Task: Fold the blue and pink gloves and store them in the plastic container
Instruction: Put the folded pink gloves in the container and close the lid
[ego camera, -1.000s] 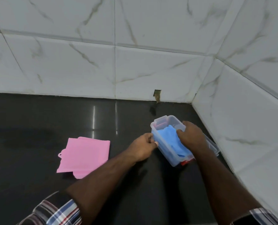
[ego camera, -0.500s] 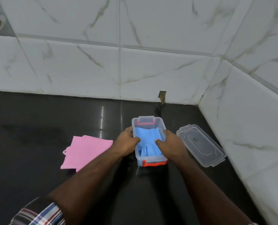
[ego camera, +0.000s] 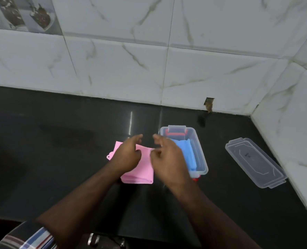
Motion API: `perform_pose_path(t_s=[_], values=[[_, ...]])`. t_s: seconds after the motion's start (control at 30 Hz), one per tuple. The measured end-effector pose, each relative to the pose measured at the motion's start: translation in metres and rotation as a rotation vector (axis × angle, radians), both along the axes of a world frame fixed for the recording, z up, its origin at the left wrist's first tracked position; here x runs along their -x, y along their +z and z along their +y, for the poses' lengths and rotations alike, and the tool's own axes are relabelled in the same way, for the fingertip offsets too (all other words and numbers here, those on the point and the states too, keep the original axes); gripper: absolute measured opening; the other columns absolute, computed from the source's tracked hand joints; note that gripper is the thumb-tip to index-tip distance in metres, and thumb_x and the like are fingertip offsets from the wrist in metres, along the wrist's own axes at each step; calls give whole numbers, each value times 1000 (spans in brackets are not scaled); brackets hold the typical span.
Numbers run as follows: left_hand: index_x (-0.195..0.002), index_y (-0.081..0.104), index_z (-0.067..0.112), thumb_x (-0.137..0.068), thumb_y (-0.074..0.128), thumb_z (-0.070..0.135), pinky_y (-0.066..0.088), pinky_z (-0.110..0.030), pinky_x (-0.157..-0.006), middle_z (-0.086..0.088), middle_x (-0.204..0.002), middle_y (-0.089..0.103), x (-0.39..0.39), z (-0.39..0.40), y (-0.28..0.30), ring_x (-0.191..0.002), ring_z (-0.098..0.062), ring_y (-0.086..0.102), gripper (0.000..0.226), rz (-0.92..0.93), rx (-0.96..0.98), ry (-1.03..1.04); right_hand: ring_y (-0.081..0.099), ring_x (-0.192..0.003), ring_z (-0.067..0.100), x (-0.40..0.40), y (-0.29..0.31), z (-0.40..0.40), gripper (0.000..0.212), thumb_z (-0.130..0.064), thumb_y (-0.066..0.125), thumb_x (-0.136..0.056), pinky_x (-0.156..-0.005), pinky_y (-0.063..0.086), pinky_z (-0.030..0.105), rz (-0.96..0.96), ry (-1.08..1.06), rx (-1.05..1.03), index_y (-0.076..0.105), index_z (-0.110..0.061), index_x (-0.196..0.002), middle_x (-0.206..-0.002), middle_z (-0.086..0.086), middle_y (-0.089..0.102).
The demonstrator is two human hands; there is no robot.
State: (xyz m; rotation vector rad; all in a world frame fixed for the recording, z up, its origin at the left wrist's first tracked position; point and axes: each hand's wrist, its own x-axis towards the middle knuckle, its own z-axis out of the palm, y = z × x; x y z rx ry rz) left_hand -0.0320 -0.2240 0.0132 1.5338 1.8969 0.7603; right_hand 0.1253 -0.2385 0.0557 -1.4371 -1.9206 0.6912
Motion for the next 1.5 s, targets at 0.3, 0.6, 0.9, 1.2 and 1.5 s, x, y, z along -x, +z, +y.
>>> perform_pose_path(t_s=[0.3,0.6,0.9,1.2,1.5], values=[[-148,46,17,-96,52,6,25,-13,-106,-3,-152,44,21,-36,-28,-139,-18,43,53,175,-14,-291,14,-150,23,49,-60,-16,79,-25,57,-94,-119,25,38,-150,-70,472,9,-23,-156,-165,2,4],[-149,40,9,-83,72,40,37,-31,-113,-4,-149,48,26,-47,-59,-136,-19,45,80,347,-90,-432,37,-141,17,67,-52,-7,66,-24,63,-93,-113,39,39,181,-384,440,29,-27,-150,-154,-5,38],[-112,66,28,-92,43,10,48,-26,-84,14,-110,68,41,-39,-20,-106,-10,62,36,62,-298,-168,51,-121,7,66,-25,-14,62,-4,61,-90,-102,45,25,517,-323,388,41,-24,-146,-145,-6,50],[-114,66,4,-96,55,10,59,-48,-82,-18,-105,74,72,-11,70,-98,-37,71,21,-708,-82,48,48,-134,18,33,12,22,87,-34,80,-79,-109,43,46,647,-80,368,32,-22,-151,-151,-2,45],[-126,59,-3,-88,61,7,51,-61,-96,-28,-118,69,47,5,65,-110,-44,67,40,-1195,241,129,57,-122,41,-1,-4,43,60,-27,73,-87,-101,42,65,964,230,781,48,-14,-139,-133,20,60]])
